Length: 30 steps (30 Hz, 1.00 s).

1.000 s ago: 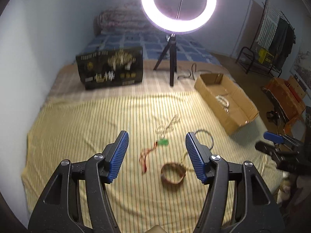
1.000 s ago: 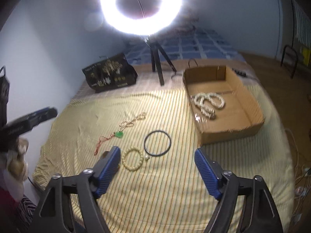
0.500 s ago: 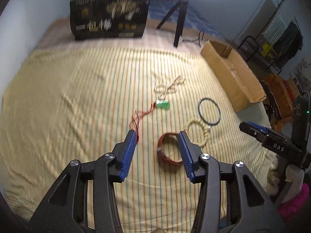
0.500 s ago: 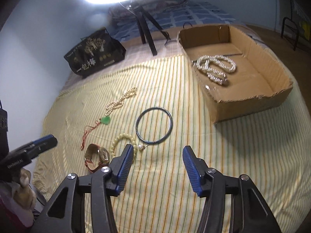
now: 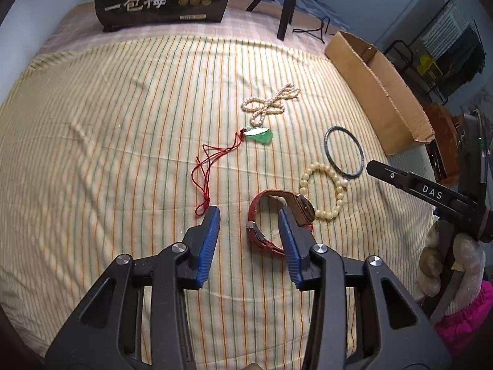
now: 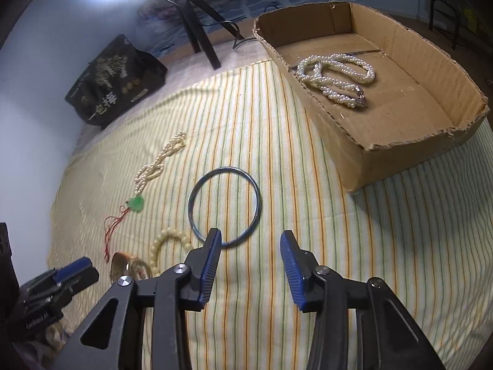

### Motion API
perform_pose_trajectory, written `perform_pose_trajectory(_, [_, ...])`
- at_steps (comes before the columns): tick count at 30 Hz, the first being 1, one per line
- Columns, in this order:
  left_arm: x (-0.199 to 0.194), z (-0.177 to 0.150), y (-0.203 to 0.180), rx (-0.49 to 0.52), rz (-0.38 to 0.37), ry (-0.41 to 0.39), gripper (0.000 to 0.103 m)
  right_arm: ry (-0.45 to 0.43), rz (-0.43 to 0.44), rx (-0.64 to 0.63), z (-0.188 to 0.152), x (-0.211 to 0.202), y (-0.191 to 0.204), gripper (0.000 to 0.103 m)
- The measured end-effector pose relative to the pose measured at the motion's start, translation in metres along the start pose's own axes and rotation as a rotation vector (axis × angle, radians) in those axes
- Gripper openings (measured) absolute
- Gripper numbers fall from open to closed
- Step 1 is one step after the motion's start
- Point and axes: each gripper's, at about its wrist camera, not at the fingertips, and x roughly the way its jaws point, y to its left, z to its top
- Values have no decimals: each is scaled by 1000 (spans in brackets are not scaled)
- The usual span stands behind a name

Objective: Organize jewelry
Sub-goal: 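Move the left tool to the red-strapped watch while the right tool approaches the black bangle, then close the left gripper on the watch strap while the right gripper grasps the black bangle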

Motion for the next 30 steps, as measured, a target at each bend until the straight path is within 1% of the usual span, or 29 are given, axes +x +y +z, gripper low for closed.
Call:
perform_pose_trajectory(3, [8,2,5,-29,-9,13,38,6,-16,18,3,7,2,40])
perform_pose_trajectory(4, [9,2,6,-36,-12,19,34,7,-21,25,4,10,2,39])
perform_pose_trajectory(7, [17,3,8,-46,-16,36,33,9,-35,33,6,14,3,38])
perform_pose_trajectory(14, [28,1,5,-32,-19,63,33,7,-58,31,10,21,5,37])
perform_pose_trajectory(20, [35,2,1,-20,-10,73,30,5,-88,0,10,25,10,36])
perform_pose_trajectory(23, [38,3,1,-18,0,75,25,5,-110,-29,10,28,14,36])
perform_pose_trajectory(27, [43,3,-1,-9,18,78,22,0,-142,-71,9,29,19,31])
perform_pose_trajectory(29, [45,4,-3,4,27,75,20,-5,-147,-76,8,29,18,26])
perform_pose_trajectory(30, [46,4,-4,8,33,72,19,-8,-149,-76,9,29,17,20])
